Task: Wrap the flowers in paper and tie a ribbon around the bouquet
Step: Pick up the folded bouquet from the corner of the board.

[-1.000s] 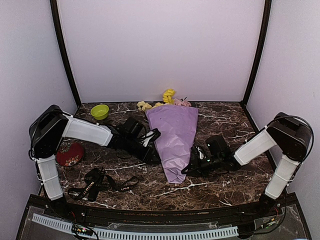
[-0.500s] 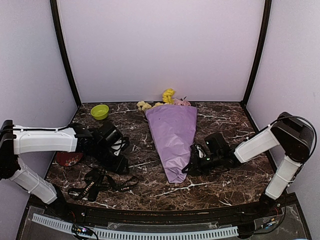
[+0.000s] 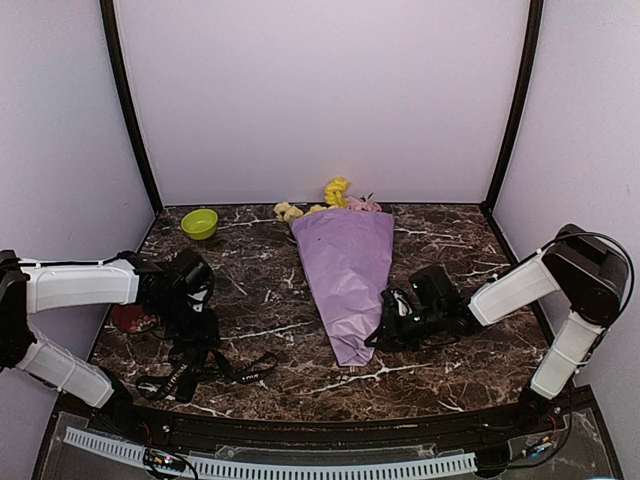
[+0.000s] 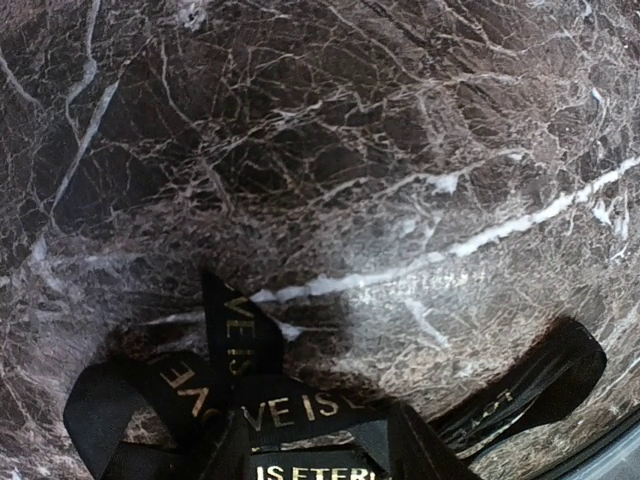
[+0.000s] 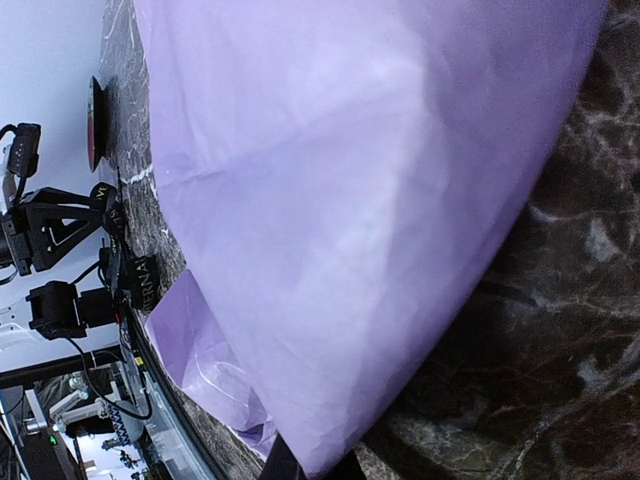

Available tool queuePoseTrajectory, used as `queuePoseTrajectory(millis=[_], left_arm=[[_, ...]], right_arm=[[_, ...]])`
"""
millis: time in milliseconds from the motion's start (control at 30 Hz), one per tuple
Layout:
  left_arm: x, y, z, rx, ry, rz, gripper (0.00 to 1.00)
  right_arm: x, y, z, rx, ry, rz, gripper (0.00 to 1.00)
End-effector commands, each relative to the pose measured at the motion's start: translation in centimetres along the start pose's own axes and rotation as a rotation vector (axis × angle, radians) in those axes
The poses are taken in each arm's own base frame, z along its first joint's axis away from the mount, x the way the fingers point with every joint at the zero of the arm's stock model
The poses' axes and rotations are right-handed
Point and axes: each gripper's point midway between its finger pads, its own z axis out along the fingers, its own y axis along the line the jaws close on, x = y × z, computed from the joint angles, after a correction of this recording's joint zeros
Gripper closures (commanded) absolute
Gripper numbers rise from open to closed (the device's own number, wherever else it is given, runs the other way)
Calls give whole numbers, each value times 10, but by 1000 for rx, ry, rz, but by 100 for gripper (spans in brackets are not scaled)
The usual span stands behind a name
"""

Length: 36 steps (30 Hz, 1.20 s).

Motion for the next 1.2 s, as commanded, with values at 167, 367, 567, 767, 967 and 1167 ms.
queuePoseTrajectory(millis=[167, 367, 567, 767, 967, 1167], left_arm=[[12, 2, 19, 12, 55, -7, 49], [9, -1, 26, 36, 42, 5, 57], [16, -5, 37, 68, 62, -17, 61], [8, -7, 35, 77, 10, 2, 94], [-26, -32, 9, 140, -131, 76, 100], [-65, -75, -22, 196, -237, 228, 100]], right_arm=[[-2, -1, -4, 12, -19, -16, 100], [-3, -2, -4, 18, -20, -16, 100], [-3, -2, -4, 19, -20, -13, 100], [-3, -2, -3, 21, -19, -11, 100], [-3, -3, -4, 23, -21, -12, 100], [-3, -4, -3, 28, -19, -11, 100]])
